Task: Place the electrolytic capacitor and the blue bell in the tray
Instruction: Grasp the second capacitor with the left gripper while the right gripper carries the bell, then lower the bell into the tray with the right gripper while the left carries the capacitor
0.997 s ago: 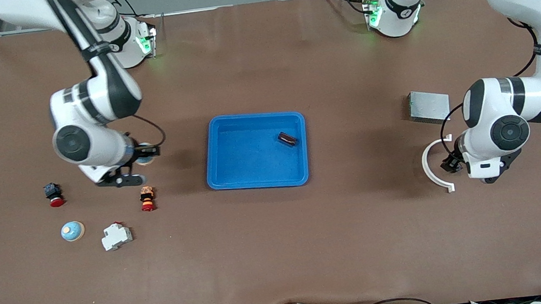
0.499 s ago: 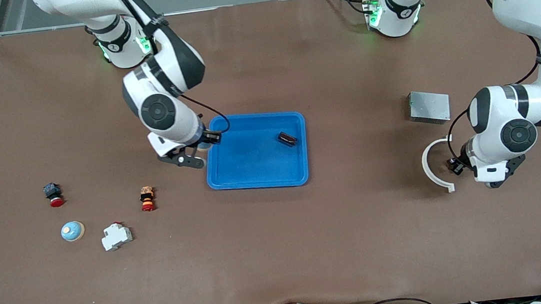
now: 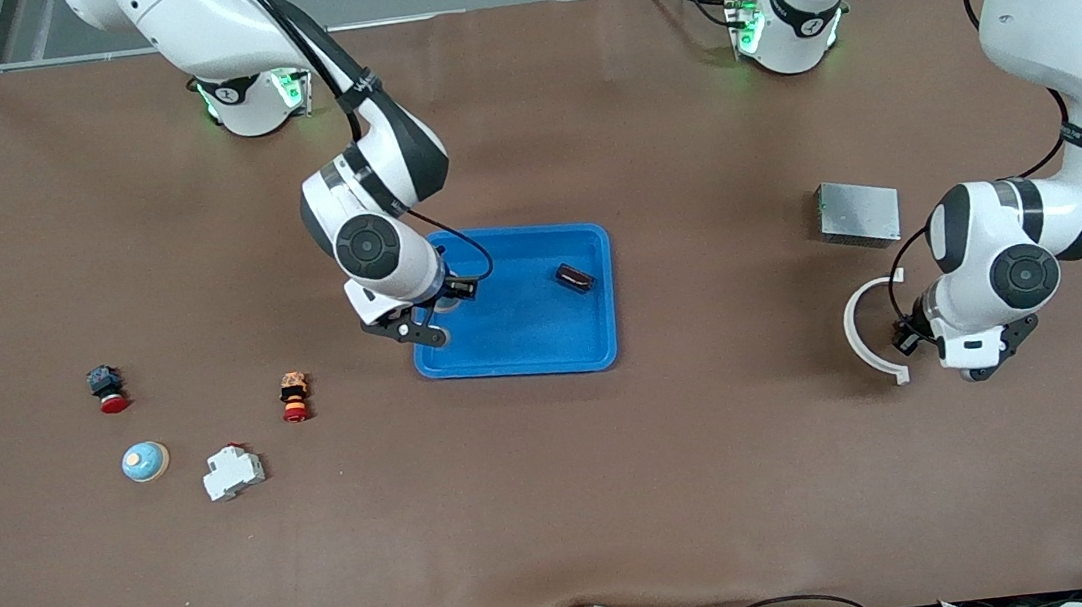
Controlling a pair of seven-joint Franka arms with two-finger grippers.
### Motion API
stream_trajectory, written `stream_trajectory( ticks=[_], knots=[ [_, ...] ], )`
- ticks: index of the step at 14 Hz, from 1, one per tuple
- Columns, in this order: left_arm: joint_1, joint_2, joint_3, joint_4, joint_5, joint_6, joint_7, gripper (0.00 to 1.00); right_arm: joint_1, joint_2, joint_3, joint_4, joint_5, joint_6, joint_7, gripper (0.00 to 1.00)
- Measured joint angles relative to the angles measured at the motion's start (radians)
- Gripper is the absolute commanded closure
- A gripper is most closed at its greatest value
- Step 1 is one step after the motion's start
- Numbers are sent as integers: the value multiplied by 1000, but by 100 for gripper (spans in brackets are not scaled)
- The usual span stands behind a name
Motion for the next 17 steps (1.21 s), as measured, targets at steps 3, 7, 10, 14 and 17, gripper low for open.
stream_trajectory(
  ticks=[3,7,10,14,17],
  knots=[
    [6,-11,-1,9,0,5,0,100,19,19,0,0,2,10,0,81],
    [8,-78,-31,17,0,-34,-5,100,26,30,0,-25,2,51,0,81],
    [8,-129,-106,18,0,-99,-95,100,46,32,2,-73,3,128,0,81],
    [6,-160,-223,21,0,-136,-277,100,62,32,3,-89,4,142,0,81],
    [4,-161,-298,40,0,-137,-375,100,63,32,7,-100,4,148,0,79]
  ],
)
